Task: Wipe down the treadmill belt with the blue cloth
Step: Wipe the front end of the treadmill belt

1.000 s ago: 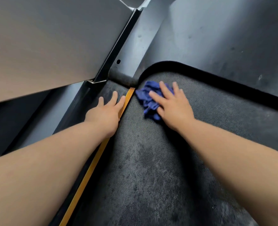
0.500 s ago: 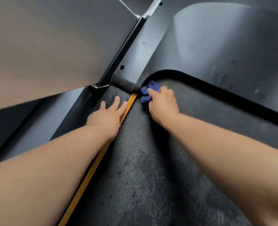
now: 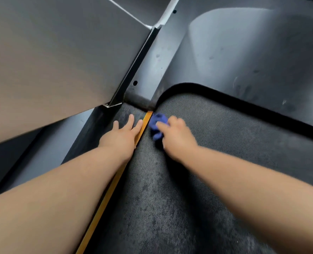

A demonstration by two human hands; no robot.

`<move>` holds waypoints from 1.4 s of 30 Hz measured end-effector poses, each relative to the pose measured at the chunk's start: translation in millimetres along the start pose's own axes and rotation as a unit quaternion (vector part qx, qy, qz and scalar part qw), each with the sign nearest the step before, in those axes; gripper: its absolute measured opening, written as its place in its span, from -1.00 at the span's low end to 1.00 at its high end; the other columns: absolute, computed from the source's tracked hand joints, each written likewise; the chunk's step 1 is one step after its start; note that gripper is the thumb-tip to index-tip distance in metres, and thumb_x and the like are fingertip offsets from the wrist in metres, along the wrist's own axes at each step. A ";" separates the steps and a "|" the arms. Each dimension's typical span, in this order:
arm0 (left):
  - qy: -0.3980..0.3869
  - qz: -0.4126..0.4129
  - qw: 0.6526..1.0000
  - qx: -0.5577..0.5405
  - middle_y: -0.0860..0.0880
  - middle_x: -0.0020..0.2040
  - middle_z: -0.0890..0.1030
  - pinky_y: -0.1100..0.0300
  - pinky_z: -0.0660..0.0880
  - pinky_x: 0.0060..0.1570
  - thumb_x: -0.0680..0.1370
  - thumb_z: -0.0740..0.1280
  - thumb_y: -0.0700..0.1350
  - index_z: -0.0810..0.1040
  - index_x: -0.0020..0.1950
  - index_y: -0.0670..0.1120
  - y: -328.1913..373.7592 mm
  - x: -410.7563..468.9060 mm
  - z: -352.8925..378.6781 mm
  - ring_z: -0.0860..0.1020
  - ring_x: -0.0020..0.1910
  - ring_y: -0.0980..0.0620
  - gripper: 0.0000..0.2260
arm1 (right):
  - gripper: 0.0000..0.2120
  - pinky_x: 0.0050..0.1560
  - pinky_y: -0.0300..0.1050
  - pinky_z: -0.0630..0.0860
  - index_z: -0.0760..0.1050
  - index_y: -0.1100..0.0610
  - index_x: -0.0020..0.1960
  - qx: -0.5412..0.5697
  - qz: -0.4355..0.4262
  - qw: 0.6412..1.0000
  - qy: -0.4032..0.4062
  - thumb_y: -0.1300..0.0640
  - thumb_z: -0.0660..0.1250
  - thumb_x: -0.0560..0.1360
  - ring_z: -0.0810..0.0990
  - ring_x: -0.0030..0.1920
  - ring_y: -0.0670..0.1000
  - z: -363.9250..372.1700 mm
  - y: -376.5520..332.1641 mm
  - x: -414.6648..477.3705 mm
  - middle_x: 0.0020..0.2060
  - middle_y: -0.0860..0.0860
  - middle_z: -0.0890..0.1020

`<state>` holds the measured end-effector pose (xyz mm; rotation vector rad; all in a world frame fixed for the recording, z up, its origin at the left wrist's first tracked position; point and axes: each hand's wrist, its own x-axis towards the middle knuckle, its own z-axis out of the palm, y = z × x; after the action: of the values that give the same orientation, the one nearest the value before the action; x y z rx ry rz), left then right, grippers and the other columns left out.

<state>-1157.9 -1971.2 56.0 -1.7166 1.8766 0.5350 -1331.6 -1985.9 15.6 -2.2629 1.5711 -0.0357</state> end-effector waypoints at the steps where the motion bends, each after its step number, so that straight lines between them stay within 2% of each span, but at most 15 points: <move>1: -0.001 0.000 1.000 0.003 0.08 0.54 -0.28 -0.14 0.41 0.23 0.62 0.18 -0.01 -0.26 0.53 0.13 -0.4 0.6 0.1 -0.04 0.52 -0.23 -0.32 | -0.69 -0.05 0.03 0.47 0.49 0.08 0.19 0.011 -0.039 0.999 -0.009 0.13 0.23 0.46 0.42 0.02 0.19 8.4 -8.4 -17.0 0.05 0.13 0.45; 4: 0.006 -0.006 1.000 0.006 0.08 0.55 -0.27 -0.14 0.41 0.23 0.61 0.19 -0.01 -0.25 0.53 0.13 -1.1 0.4 2.5 -0.02 0.52 -0.23 -0.31 | -0.70 -0.27 -0.02 0.49 0.59 0.06 0.02 -0.015 -0.096 0.994 0.054 0.07 0.16 0.39 0.49 -0.18 0.19 16.9 1.2 -21.7 -0.15 0.11 0.52; 6: 0.013 0.002 1.000 0.010 0.07 0.55 -0.27 -0.13 0.40 0.21 0.62 0.18 -0.01 -0.25 0.53 0.12 -0.6 0.4 2.1 -0.03 0.52 -0.24 -0.32 | -0.78 -0.20 0.01 0.46 0.58 0.02 0.02 -0.055 0.006 0.993 0.106 0.11 0.23 0.43 0.48 -0.10 0.22 -0.5 24.0 1.4 -0.07 0.13 0.51; 9: 0.001 -0.003 1.000 0.006 0.07 0.54 -0.28 -0.16 0.38 0.26 0.62 0.18 -0.09 -0.26 0.53 0.12 0.2 -1.4 1.1 -0.04 0.52 -0.25 -0.31 | -0.64 0.08 0.02 0.34 0.46 -0.07 0.27 -0.057 0.148 0.984 0.077 0.07 0.23 0.49 0.36 0.14 0.20 -26.6 48.4 17.8 0.18 0.10 0.43; 12: -0.018 -0.015 1.000 -0.011 0.03 0.55 -0.24 -0.19 0.29 0.32 0.59 0.19 -0.15 -0.21 0.54 0.09 5.2 -1.5 -4.1 -0.04 0.51 -0.28 -0.31 | -0.49 0.19 0.05 0.26 0.31 -0.07 0.40 -0.126 0.109 0.985 0.054 -0.18 0.15 0.48 0.28 0.27 0.16 -26.7 53.0 -7.6 0.35 0.06 0.31; 14: 0.037 0.012 0.999 0.015 -0.07 0.55 -0.07 -0.16 0.23 0.35 0.58 0.17 -0.10 -0.06 0.55 -0.02 16.9 -1.6 -8.8 -0.01 0.51 -0.23 -0.39 | -0.40 0.23 0.08 0.20 0.25 -0.06 0.44 -0.137 0.102 0.984 0.057 -0.26 0.13 0.46 0.20 0.36 0.15 -21.7 56.8 -20.7 0.46 0.04 0.20; 17: 0.124 0.079 0.989 -0.003 -0.05 0.55 0.08 -0.05 0.24 0.38 0.55 0.18 -0.14 0.10 0.53 -0.08 38.1 -0.2 -13.1 0.08 0.51 -0.06 -0.45 | -0.43 0.11 0.06 0.30 0.33 -0.07 0.39 -0.109 -0.007 0.990 0.088 -0.19 0.26 0.42 0.35 0.26 0.15 -13.8 54.2 -20.2 0.36 -0.03 0.39; 19: 0.046 0.080 0.995 -0.042 -0.06 0.57 0.03 0.04 0.19 0.43 0.54 0.22 -0.11 0.03 0.56 -0.08 50.0 0.2 -12.1 0.10 0.52 -0.02 -0.37 | -0.42 -0.02 0.01 0.39 0.41 -0.13 0.35 -0.088 -0.090 0.988 0.088 -0.11 0.39 0.34 0.49 0.10 0.13 -7.4 45.8 -27.2 0.17 -0.07 0.55; 23: -0.068 0.078 0.995 -0.001 -0.10 0.57 -0.04 0.05 0.16 0.45 0.54 0.27 -0.06 -0.05 0.57 -0.10 59.6 -7.4 -14.9 0.08 0.53 -0.02 -0.30 | -0.53 -0.12 0.01 0.49 0.58 -0.09 0.16 -0.024 -0.099 0.989 0.111 0.03 0.49 0.26 0.57 -0.01 0.14 0.6 64.0 -36.5 0.08 -0.05 0.62; 26: -0.048 0.097 0.994 0.015 -0.06 0.58 -0.08 0.03 0.21 0.43 0.54 0.27 -0.07 -0.06 0.57 -0.09 66.2 -6.6 -26.4 0.08 0.53 -0.01 -0.29 | -0.65 -0.20 0.01 0.50 0.60 -0.06 0.08 -0.056 -0.006 0.988 0.142 0.11 0.47 0.29 0.53 -0.07 0.20 -15.5 104.2 -31.0 0.01 -0.02 0.62; 28: -0.032 0.092 0.995 0.011 -0.07 0.57 -0.09 0.06 0.20 0.42 0.53 0.32 -0.03 -0.08 0.57 -0.10 69.8 -3.1 -34.3 0.07 0.53 -0.01 -0.25 | -0.66 -0.10 0.03 0.46 0.55 -0.03 0.19 -0.031 0.116 0.984 0.134 0.15 0.35 0.42 0.47 0.03 0.23 -32.5 120.0 -19.5 0.13 0.01 0.57; 30: -0.027 0.087 0.996 0.005 -0.09 0.57 -0.12 0.07 0.16 0.42 0.50 0.37 0.02 -0.11 0.56 -0.12 74.3 6.3 -37.6 0.05 0.53 -0.03 -0.16 | -0.65 -0.04 0.04 0.44 0.50 0.02 0.24 -0.015 0.160 0.979 0.122 0.15 0.24 0.47 0.43 0.08 0.23 -31.1 114.2 -19.1 0.20 0.04 0.50; 37: 0.002 0.142 0.988 0.061 -0.13 0.57 -0.15 0.11 0.12 0.42 0.39 0.49 0.07 -0.13 0.56 -0.12 80.8 44.5 -33.8 0.01 0.54 -0.10 -0.01 | -0.62 -0.19 0.02 0.54 0.55 0.04 0.15 -0.007 -0.189 0.980 0.069 0.05 0.13 0.40 0.52 -0.14 0.17 9.6 92.0 -61.0 0.02 0.04 0.58; 39: 0.012 0.148 0.986 0.075 -0.10 0.57 -0.13 0.06 0.16 0.41 0.37 0.50 0.10 -0.11 0.56 -0.08 78.7 47.0 -31.8 0.04 0.53 -0.08 0.00 | -0.64 -0.21 0.06 0.53 0.55 0.03 0.12 -0.050 -0.131 0.985 0.101 0.09 0.14 0.39 0.51 -0.15 0.21 -6.7 119.4 -40.5 -0.02 0.07 0.58; 42: 0.016 0.141 0.988 0.057 -0.06 0.57 -0.15 0.02 0.21 0.39 0.36 0.51 0.08 -0.10 0.56 -0.05 77.3 46.8 -31.5 0.01 0.54 -0.05 0.00 | -0.63 -0.15 0.12 0.54 0.55 0.10 0.20 -0.043 0.067 0.984 0.161 0.17 0.22 0.41 0.47 -0.06 0.29 -33.6 149.9 -16.6 0.05 0.17 0.56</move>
<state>-1240.5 -2018.5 46.2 -1.4043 2.1443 0.4977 -1480.2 -2025.8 1.4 -2.2996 1.9190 -0.3175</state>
